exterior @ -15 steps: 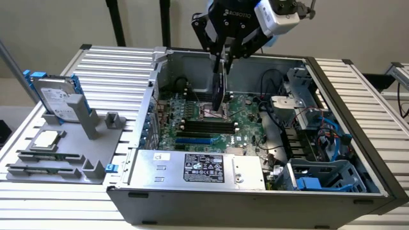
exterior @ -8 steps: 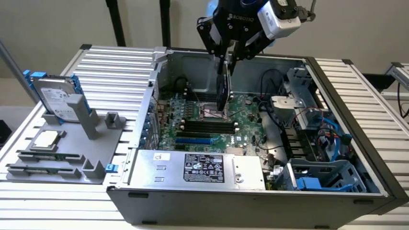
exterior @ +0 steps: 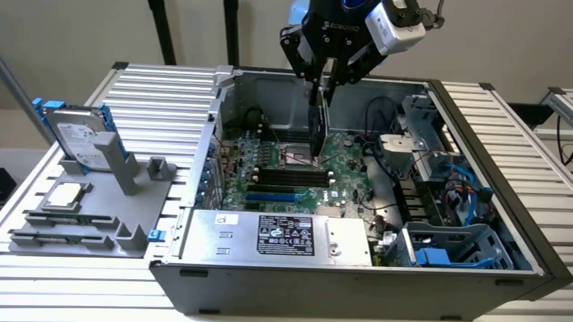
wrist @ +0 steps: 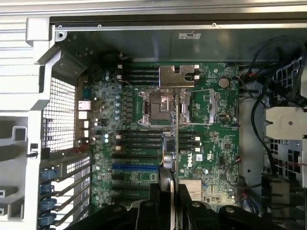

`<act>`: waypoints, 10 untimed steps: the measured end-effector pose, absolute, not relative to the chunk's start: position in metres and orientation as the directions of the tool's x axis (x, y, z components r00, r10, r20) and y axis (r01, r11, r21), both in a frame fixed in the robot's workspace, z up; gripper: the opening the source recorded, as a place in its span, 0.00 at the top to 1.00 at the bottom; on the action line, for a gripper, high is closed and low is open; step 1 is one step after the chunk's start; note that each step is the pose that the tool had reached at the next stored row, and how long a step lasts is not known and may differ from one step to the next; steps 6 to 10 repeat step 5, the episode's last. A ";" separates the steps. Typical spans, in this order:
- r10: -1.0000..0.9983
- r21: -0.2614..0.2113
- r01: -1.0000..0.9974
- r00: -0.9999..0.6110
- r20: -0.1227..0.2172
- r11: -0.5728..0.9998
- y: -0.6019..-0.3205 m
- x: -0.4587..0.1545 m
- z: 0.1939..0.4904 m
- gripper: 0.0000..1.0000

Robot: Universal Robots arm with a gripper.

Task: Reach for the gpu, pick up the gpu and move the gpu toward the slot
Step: 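Pick up the gpu and move the gpu toward the slot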

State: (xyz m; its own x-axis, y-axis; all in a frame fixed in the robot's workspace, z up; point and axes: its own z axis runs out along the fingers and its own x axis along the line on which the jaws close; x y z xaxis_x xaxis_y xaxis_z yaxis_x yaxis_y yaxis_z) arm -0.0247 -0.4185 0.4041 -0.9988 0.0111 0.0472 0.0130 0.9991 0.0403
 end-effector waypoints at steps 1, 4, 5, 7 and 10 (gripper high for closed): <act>0.011 0.040 0.013 -0.999 0.047 0.999 -0.418 -0.025 0.404 0.74; 0.011 0.040 0.013 -0.999 0.047 0.999 -0.418 -0.025 0.404 0.74; 0.011 0.040 0.013 -0.999 0.047 0.999 -0.418 -0.025 0.404 0.74; 0.011 0.040 0.013 -0.999 0.047 0.999 -0.418 -0.025 0.404 0.74; 0.011 0.040 0.013 -0.999 0.047 0.999 -0.418 -0.025 0.404 0.74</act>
